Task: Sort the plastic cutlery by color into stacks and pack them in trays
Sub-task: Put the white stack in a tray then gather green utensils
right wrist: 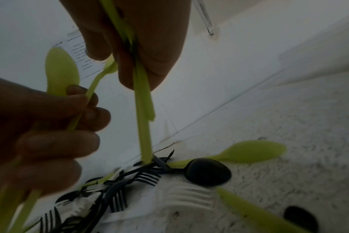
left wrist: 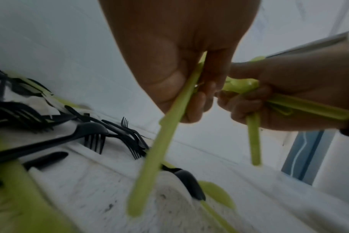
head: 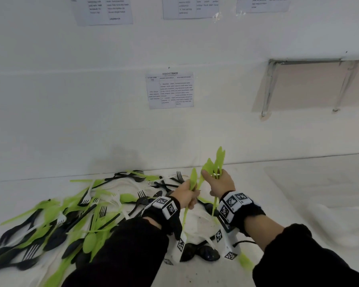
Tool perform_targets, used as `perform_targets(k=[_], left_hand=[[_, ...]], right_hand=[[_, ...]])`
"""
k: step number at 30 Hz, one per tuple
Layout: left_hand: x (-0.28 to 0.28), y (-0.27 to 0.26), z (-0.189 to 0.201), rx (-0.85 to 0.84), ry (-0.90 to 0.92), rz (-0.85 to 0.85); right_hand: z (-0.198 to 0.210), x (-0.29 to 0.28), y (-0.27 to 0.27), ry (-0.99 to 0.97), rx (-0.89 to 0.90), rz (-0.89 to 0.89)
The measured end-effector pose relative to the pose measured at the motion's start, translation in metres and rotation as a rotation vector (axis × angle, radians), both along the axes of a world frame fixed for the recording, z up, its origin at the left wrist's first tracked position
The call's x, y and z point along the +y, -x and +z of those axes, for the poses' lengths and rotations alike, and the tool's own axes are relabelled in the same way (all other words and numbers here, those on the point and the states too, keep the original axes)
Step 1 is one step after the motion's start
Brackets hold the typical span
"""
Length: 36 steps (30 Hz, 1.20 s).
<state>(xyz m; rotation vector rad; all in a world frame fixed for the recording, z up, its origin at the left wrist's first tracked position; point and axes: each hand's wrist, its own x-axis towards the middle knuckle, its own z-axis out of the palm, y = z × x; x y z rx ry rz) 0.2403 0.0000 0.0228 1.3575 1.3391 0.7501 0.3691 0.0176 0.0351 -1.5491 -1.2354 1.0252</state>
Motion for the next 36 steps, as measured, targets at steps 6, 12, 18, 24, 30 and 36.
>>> perform_targets(k=[6,12,18,24,30,36], left_hand=[[-0.023,-0.007,0.0,0.008,0.109,0.077],[-0.038,-0.017,-0.002,0.063,0.054,0.236],[-0.049,-0.022,-0.006,0.008,-0.085,0.257],[-0.061,-0.028,-0.005,-0.058,-0.018,0.319],[-0.074,-0.026,-0.013,-0.156,0.067,0.409],[-0.077,-0.01,-0.019,-0.174,0.071,0.569]], right_hand=[[-0.011,-0.001,-0.004,0.044,0.042,-0.012],[-0.015,-0.015,0.002,-0.036,-0.052,0.115],[-0.014,-0.022,0.008,0.016,0.057,0.205],[-0.015,-0.03,-0.003,0.095,0.366,0.33],[-0.024,-0.037,-0.003,-0.005,0.249,0.461],[-0.018,-0.048,0.016,-0.149,-0.02,0.425]])
